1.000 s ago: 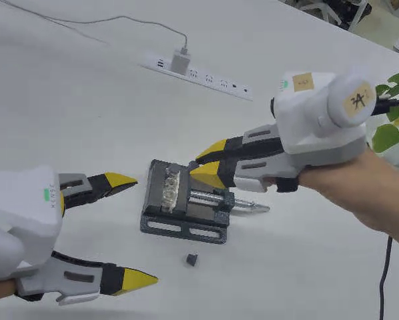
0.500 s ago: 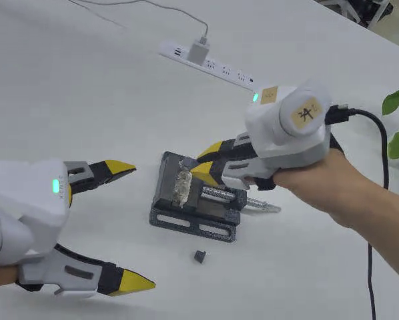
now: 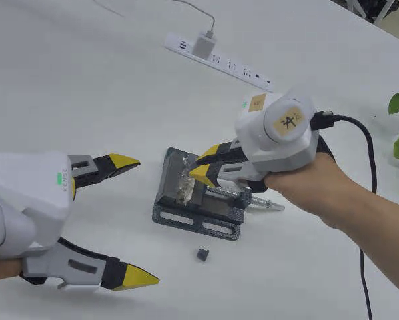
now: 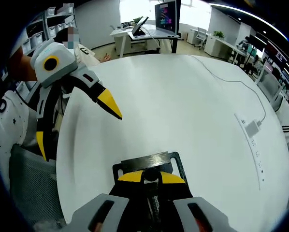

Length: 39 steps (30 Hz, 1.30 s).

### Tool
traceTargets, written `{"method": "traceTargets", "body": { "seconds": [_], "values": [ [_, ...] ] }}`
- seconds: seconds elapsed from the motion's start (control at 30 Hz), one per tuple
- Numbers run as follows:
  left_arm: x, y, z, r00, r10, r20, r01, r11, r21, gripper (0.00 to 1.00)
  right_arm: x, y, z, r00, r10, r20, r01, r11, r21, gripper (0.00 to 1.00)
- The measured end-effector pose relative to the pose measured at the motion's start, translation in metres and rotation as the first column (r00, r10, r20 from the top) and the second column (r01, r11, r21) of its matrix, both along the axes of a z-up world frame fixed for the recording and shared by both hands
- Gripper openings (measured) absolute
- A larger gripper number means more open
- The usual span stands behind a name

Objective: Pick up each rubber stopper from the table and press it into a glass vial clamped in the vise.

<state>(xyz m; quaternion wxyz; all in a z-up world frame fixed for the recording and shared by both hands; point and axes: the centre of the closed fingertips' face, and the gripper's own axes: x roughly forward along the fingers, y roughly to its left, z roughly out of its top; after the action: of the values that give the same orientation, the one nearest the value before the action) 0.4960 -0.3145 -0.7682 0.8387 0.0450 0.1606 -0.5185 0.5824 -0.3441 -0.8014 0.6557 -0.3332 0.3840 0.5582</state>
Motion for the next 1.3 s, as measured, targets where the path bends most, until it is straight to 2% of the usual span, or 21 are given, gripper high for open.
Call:
{"method": "traceTargets", "body": {
  "seconds": [0.43,0.77,0.97,1.3],
  "values": [
    [-0.002,0.0005,-0.0002,1.0,0.002,-0.006,-0.002,1.0,-0.006,0.91,-0.0004,-0.0004,-0.0024,1.0,0.021,0.014,-0.021,1.0,-0.019,0.06],
    [-0.0033,0.0012,0.0001,1.0,0.004,-0.009,-0.004,1.0,-0.012,0.9,-0.0006,0.0005,-0.0038,0.997,0.06,0.046,-0.057,0.997,-0.053,0.06],
    [-0.0025,-0.0008,0.0002,1.0,-0.001,-0.009,0.001,1.0,-0.014,0.9,-0.0013,0.0014,-0.0046,0.993,0.088,0.08,-0.082,0.993,-0.079,0.06],
    [-0.0029,-0.0014,0.0014,1.0,-0.008,-0.008,0.008,1.0,-0.011,0.9,0.0003,0.0009,-0.0047,0.994,0.075,0.083,-0.07,0.995,-0.066,0.08]
  ]
}}
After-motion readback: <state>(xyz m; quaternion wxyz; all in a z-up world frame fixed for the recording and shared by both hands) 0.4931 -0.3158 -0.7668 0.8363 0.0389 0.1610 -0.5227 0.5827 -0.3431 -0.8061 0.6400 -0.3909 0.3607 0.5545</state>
